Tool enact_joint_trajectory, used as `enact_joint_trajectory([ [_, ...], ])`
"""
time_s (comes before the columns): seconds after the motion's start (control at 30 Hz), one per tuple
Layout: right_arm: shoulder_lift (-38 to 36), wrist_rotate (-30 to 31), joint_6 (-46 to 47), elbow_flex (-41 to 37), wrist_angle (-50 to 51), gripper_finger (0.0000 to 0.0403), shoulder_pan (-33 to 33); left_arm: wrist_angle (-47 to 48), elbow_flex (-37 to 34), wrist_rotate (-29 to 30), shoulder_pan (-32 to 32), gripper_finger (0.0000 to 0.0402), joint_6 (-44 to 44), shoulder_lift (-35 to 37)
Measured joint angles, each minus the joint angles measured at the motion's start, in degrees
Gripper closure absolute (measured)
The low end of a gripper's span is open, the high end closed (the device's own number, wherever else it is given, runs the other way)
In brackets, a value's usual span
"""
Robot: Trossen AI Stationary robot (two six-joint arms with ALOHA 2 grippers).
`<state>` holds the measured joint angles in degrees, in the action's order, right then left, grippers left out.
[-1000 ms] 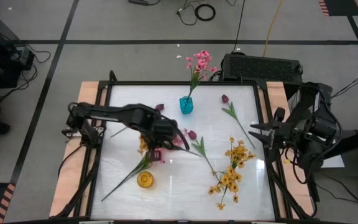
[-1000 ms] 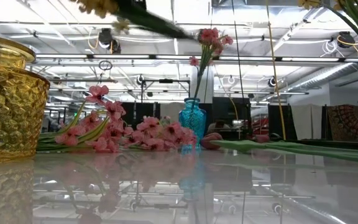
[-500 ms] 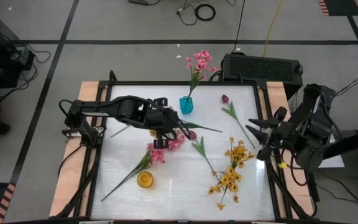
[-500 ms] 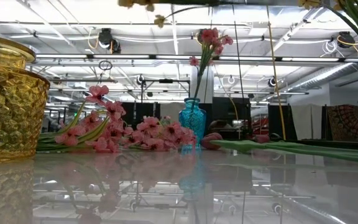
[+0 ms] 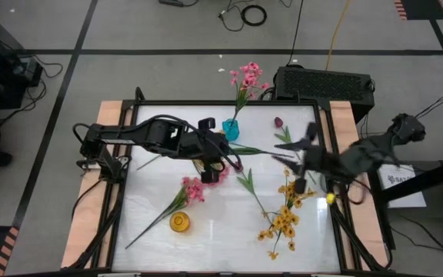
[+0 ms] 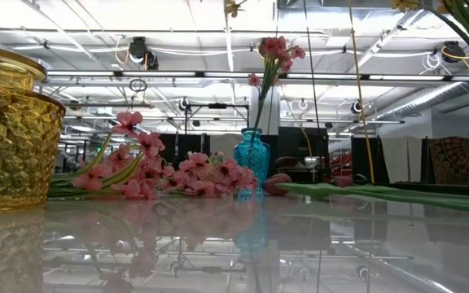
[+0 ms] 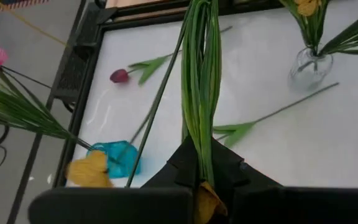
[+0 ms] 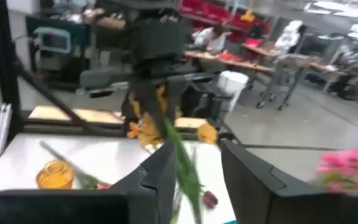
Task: Sort flowers into vase by color
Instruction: Put the yellow flowers into the transparent vase
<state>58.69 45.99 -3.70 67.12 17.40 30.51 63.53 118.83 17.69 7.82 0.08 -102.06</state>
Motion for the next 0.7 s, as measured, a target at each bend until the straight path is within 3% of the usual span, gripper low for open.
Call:
enact_joint_trajectory([
  [0.27, 7.5, -10.2, 2.0, 2.6, 2.6, 0.0215, -10.3, 0.0, -0.2, 2.6, 0.0, 0.0383, -3.1, 0.0],
  [0.47, 13.8, -10.1, 0.2, 5.8, 5.6, 0.0197, -12.4, 0.1, -0.2, 2.8, 0.0, 0.0383, -4.3, -0.5],
  [0.7, 18.3, -5.5, -1.7, 6.3, 10.3, 0.0195, -13.9, 3.4, -0.3, 2.7, 0.2, 0.0383, -5.6, -2.9],
])
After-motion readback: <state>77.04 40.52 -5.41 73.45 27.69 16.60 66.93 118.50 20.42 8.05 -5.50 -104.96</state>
